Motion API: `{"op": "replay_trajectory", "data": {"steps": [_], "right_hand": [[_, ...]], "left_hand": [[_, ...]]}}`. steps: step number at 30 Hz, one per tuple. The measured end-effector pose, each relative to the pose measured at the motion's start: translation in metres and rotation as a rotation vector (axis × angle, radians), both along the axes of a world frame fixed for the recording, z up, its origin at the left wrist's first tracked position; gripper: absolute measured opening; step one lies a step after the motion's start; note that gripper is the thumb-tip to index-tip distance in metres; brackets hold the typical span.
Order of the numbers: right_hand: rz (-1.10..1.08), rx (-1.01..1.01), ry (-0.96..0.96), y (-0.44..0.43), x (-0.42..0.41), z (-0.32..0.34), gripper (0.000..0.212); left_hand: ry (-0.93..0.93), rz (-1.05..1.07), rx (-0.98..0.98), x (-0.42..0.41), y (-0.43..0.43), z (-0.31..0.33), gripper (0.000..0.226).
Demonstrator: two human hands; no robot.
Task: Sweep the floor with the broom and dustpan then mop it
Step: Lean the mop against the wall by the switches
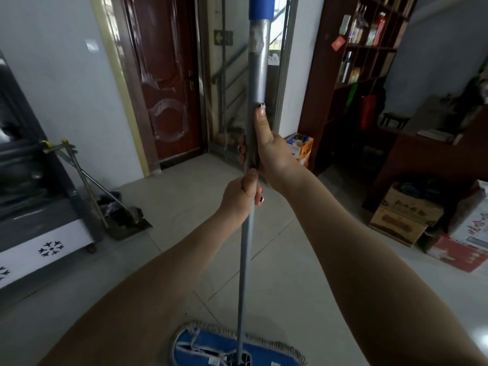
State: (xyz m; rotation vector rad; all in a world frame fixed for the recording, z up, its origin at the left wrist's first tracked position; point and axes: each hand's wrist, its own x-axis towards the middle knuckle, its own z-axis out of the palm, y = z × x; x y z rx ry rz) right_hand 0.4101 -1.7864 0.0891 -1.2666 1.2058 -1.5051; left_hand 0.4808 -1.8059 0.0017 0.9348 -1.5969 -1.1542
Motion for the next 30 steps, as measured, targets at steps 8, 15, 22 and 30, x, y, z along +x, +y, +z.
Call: {"op": "replay_trajectory", "data": {"steps": [8, 15, 22, 30], "right_hand": [[0.085, -0.025, 0.118, -0.090, -0.002, 0.002, 0.060], [0.082, 0.008, 0.280, -0.209, -0.006, 0.012, 0.071], [0.109, -0.005, 0.207, -0.312, -0.013, 0.032, 0.071], [0.164, -0.028, 0.219, -0.452, -0.003, 0.048, 0.074]], "left_hand": [[-0.011, 0.036, -0.038, 0.003, -0.097, -0.004, 0.053], [0.001, -0.027, -0.109, 0.001, -0.230, -0.007, 0.053], [-0.011, -0.038, -0.150, -0.004, -0.335, 0.012, 0.053], [0.004, 0.050, -0.147, 0.010, -0.468, 0.028, 0.051]]}}
